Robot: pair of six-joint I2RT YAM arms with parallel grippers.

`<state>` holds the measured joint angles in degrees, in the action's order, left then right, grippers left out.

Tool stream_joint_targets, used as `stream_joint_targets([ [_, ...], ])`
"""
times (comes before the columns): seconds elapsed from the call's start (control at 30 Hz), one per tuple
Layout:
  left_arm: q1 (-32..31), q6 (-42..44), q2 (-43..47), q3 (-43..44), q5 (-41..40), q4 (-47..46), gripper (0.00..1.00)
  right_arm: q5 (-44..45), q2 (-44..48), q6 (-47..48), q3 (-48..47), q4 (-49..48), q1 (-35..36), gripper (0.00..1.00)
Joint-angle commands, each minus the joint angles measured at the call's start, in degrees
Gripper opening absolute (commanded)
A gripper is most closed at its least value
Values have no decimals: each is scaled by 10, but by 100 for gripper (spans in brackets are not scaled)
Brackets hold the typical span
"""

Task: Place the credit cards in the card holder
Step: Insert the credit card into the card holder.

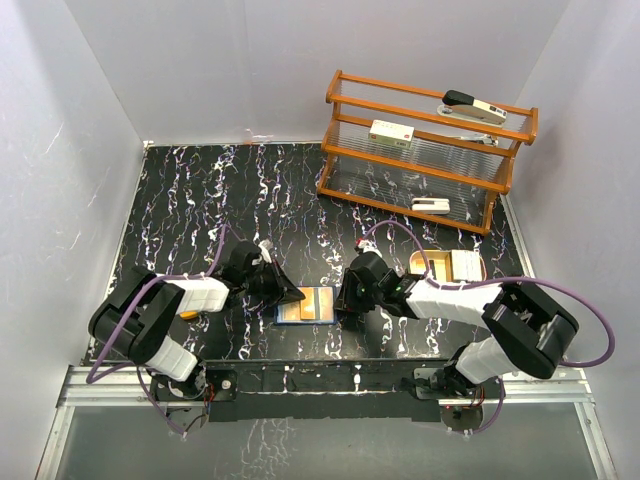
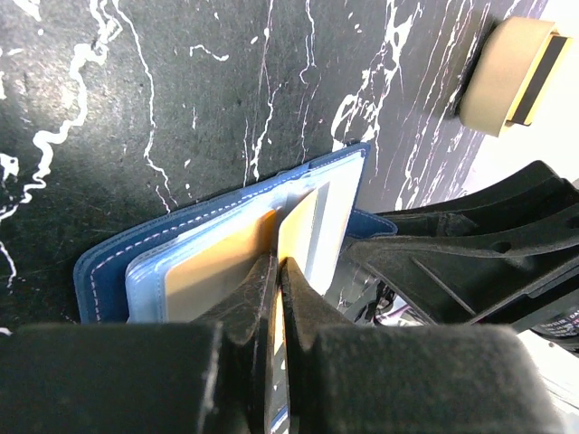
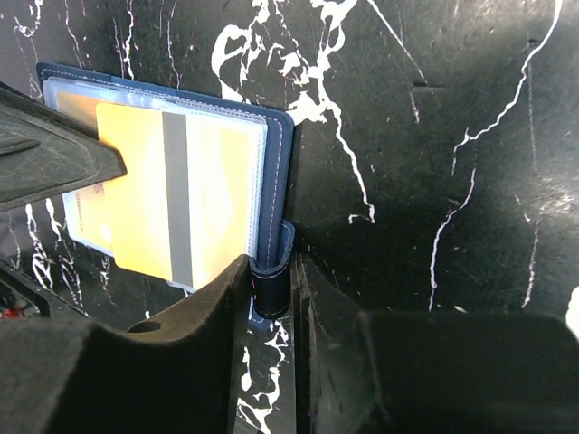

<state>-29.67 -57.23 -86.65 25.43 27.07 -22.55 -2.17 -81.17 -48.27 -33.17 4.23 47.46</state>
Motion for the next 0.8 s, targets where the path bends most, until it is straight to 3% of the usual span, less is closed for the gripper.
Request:
stream_joint_targets([
  [0.0, -1, -18, -13, -14, -12, -24, 0, -30, -1, -34, 25, -6, 6, 21],
  [0.1, -1, -13, 6, -13, -19, -8, 2, -31, 1, -35, 23, -4, 6, 21],
  [0.23, -1, 12, 72, 0, -60, 56, 38, -19, 10, -31, 20, 6, 6, 20],
  [0.33, -2, 42, 80, 32, -72, 128, 52, -21, 10, -28, 20, 4, 6, 19],
  [0.77, -10, 34, 47, 13, -26, 79, 52, -24, 5, -24, 25, -8, 8, 17],
])
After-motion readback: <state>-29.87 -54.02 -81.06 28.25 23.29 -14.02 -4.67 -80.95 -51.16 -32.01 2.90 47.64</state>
